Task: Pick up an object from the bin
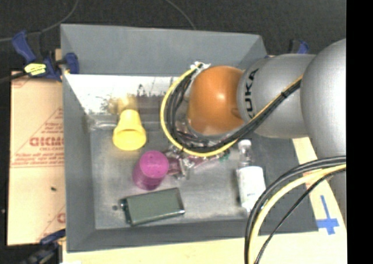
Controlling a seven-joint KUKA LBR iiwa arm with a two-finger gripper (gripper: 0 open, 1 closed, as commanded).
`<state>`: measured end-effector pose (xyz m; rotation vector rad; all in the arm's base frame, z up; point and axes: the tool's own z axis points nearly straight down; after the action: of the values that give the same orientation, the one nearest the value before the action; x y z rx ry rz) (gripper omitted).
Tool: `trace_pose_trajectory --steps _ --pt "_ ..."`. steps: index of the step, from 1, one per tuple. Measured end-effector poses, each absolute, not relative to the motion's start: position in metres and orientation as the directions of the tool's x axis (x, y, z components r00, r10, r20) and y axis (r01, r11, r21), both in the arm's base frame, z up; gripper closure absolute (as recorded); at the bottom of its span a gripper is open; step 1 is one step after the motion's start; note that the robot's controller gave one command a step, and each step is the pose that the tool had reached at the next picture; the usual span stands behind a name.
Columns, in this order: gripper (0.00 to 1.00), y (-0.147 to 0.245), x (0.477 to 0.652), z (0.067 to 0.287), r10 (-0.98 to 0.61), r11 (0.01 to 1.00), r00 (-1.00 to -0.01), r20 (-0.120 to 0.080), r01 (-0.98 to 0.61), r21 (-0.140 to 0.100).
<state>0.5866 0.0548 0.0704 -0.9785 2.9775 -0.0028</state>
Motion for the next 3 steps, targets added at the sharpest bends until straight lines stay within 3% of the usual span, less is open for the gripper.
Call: trace_pose_trajectory --steps 1,2,3 --pt "1.0 0.035 0.57 0.07 -0.62 0.785 -0.785 -0.004 -0.62 -0.004" --pt "1.0 0.059 0.573 0.144 -0.63 0.777 -0.777 -0.005 -0.63 -0.003" --pt "1.0 0.064 0.57 0.112 -0.64 0.768 -0.768 -0.015 -0.64 -0.01"
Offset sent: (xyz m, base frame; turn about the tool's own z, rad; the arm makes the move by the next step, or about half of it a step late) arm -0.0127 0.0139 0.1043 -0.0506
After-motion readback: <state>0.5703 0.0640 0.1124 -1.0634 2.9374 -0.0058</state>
